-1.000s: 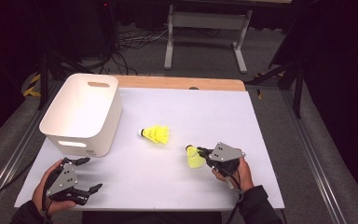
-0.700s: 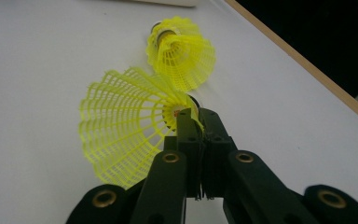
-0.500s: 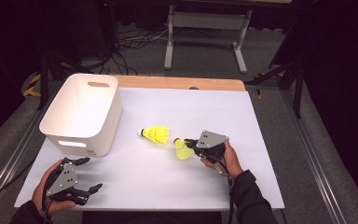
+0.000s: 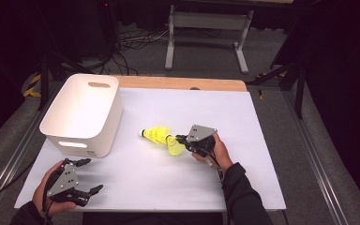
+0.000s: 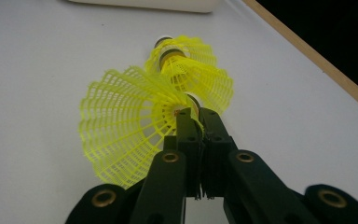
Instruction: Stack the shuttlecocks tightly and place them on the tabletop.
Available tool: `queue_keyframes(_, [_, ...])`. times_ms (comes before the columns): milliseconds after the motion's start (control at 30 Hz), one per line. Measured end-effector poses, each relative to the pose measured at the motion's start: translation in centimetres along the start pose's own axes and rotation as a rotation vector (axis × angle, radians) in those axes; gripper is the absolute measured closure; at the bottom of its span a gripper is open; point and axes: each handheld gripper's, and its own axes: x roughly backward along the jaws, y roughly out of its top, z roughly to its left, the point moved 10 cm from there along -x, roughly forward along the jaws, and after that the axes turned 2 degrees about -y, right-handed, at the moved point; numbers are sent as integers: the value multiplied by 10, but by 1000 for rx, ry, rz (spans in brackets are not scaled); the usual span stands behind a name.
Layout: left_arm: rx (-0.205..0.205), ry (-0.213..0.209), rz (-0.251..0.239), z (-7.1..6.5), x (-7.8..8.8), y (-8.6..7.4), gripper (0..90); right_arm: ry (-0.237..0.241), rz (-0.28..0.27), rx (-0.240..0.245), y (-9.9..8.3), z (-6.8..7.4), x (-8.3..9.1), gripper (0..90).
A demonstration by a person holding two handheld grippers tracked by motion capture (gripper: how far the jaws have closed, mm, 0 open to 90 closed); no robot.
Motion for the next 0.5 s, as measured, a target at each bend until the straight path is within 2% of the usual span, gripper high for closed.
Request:
queue_keyframes(67, [-1, 0, 1, 0, 0, 0, 70, 3, 3, -2, -1, 0, -2, 881])
queue_keyframes(133, [-3, 0, 2, 0, 0, 0, 70, 7, 35, -8, -6, 0, -7, 853])
queue_keyframes(300, [0, -2, 0, 0, 0, 0, 71, 15, 62, -25, -12, 0, -11, 816])
queue_keyframes(500, [-1, -1, 0, 0, 0, 0, 71, -3, 104, -43, -20, -2, -8, 680])
